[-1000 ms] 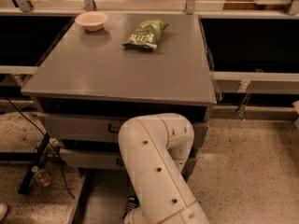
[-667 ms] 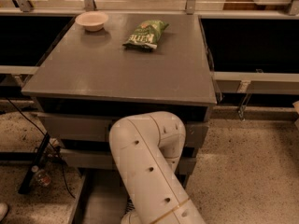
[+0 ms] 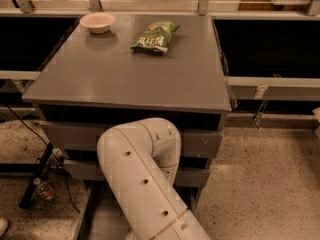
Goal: Pick rxbar blueberry from bottom drawer and place on counter
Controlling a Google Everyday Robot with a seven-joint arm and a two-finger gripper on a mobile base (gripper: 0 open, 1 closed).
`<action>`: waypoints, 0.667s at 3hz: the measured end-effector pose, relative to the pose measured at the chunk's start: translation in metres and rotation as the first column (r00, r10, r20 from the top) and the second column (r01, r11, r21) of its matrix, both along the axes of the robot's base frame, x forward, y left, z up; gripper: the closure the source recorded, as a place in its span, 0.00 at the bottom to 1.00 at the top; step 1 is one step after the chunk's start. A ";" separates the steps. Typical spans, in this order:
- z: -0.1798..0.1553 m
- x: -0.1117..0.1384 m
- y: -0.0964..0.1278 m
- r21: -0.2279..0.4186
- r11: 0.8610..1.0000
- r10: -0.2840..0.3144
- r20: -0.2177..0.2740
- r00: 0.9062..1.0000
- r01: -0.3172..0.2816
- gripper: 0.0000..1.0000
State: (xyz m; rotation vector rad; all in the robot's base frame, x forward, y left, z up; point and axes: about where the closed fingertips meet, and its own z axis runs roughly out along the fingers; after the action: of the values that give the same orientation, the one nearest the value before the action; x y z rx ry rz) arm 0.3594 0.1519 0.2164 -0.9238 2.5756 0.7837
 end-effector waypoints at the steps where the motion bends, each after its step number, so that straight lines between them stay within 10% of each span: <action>1: 0.000 0.000 0.000 0.000 1.000 0.000 0.000 1.000 0.000 0.00; 2: -0.005 0.011 0.000 -0.043 0.996 -0.079 -0.018 0.997 0.078 0.00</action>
Offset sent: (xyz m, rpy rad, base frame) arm 0.0236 -0.0026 -0.0091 -0.0936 0.0395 -0.1706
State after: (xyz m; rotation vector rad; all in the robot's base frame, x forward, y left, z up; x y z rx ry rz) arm 0.3699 0.1517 0.2117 -0.8255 2.6371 0.7227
